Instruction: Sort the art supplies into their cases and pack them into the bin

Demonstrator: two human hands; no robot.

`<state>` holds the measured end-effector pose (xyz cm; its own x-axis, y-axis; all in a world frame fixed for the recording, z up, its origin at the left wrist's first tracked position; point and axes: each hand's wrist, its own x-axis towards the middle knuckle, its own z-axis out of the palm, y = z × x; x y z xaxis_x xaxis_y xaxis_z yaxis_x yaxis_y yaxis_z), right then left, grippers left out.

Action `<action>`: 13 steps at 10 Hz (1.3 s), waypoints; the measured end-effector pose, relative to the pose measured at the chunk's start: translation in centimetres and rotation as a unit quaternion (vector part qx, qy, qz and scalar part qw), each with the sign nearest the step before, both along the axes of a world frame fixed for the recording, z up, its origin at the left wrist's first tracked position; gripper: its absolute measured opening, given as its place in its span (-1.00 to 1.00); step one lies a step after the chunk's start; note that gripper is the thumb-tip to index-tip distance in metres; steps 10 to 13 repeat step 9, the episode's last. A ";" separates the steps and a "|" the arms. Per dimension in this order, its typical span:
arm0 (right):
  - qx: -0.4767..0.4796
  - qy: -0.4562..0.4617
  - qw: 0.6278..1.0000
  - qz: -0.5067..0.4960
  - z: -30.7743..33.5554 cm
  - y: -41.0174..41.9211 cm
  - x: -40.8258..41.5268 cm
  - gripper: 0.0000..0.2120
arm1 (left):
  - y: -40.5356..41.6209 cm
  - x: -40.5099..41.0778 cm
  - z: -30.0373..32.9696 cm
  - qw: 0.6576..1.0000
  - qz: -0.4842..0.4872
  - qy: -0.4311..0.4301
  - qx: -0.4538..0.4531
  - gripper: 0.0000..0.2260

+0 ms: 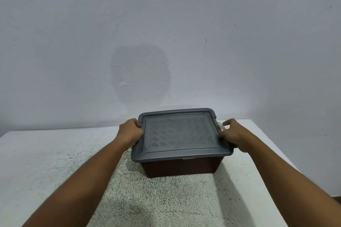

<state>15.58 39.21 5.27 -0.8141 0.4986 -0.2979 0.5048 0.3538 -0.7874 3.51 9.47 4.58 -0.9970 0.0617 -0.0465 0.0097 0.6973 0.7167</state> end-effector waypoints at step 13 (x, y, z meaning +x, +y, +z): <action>0.156 0.371 0.909 0.110 14.2 -0.2 9.3 -0.47 | -1.8 7.0 -0.7 0.985 0.040 0.160 0.050 -0.83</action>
